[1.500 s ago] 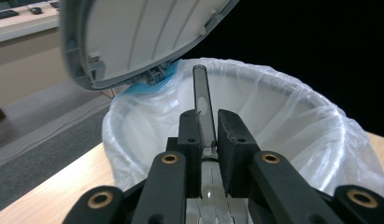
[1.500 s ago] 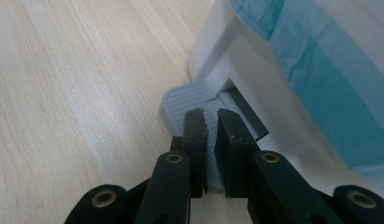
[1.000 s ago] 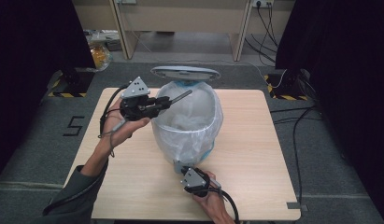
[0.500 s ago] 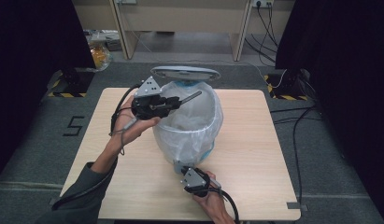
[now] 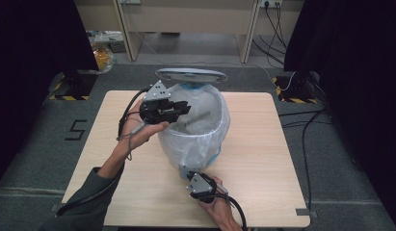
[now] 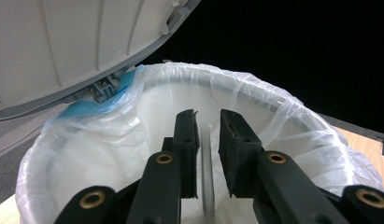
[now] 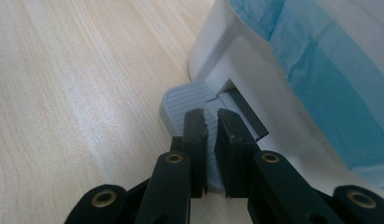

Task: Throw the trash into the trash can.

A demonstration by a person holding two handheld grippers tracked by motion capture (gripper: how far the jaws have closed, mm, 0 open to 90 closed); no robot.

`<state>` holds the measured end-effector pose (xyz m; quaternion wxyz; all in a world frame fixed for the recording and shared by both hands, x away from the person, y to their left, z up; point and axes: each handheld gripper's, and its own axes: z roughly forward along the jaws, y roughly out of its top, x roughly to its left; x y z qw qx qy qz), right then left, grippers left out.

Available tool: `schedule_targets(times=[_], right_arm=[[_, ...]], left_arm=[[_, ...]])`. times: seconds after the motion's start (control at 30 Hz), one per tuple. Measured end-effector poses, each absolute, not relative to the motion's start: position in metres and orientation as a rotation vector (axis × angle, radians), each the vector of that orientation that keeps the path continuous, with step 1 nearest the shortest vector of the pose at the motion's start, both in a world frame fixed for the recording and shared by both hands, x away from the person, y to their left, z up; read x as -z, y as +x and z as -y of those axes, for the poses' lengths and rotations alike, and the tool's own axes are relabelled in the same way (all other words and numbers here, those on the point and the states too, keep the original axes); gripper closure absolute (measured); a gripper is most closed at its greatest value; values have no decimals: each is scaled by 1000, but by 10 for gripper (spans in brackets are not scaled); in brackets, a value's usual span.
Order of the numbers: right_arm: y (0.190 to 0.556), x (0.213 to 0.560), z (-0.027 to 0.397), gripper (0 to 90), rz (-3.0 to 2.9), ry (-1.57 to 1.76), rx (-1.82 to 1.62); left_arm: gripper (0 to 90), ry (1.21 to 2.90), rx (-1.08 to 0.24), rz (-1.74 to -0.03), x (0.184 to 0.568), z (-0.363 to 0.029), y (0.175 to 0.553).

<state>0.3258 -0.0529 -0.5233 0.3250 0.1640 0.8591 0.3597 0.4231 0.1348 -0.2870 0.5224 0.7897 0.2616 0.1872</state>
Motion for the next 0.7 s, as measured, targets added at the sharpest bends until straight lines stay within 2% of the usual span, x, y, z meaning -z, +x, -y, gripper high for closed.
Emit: schedule_targets(times=[0.03,0.33,0.7], right_arm=[[326,523,53,819,-2251,429,-942],[326,523,53,819,-2250,427,-940],[326,523,53,819,-2251,429,-942]], left_arm=[[706,1880,-447,-634,286,-136,423],[652,1876,-445,-617,287,-144,414],[451,1853,-454,-650,291,-174,392]])
